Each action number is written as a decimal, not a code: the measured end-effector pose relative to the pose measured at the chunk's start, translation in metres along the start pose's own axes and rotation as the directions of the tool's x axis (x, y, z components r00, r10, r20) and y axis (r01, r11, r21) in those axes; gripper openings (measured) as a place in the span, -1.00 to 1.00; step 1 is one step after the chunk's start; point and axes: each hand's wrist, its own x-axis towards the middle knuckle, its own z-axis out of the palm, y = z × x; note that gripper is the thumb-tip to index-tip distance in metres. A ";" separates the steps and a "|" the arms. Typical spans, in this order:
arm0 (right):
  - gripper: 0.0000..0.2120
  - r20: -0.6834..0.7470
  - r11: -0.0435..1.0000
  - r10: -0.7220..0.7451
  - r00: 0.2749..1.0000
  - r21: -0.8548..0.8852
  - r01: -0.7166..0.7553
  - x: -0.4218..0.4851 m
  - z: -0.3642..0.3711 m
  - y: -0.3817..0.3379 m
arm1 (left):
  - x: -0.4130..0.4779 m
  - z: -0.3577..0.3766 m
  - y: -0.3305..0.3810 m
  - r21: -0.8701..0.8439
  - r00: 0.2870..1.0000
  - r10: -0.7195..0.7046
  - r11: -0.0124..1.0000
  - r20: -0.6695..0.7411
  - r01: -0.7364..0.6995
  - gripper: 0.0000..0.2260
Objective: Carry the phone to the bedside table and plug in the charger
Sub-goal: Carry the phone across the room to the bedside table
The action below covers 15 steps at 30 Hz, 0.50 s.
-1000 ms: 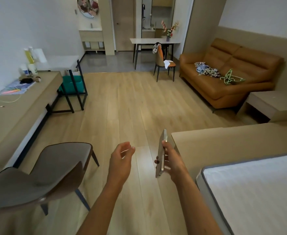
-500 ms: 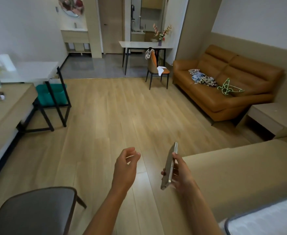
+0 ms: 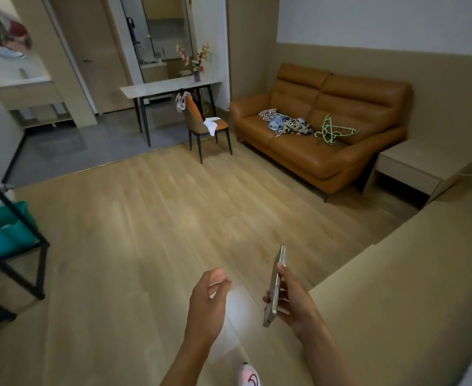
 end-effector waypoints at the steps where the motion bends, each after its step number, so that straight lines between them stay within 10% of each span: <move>1: -0.47 -0.008 1.000 0.001 1.000 0.011 0.000 0.024 0.005 -0.015 | 0.029 0.009 0.005 0.008 1.000 0.011 1.000 0.011 -0.011 -0.82; 15: -0.47 -0.200 0.986 -0.044 0.979 0.149 0.075 0.246 0.005 -0.246 | 0.341 0.159 0.109 -0.001 0.971 0.098 0.995 0.220 -0.101 -0.94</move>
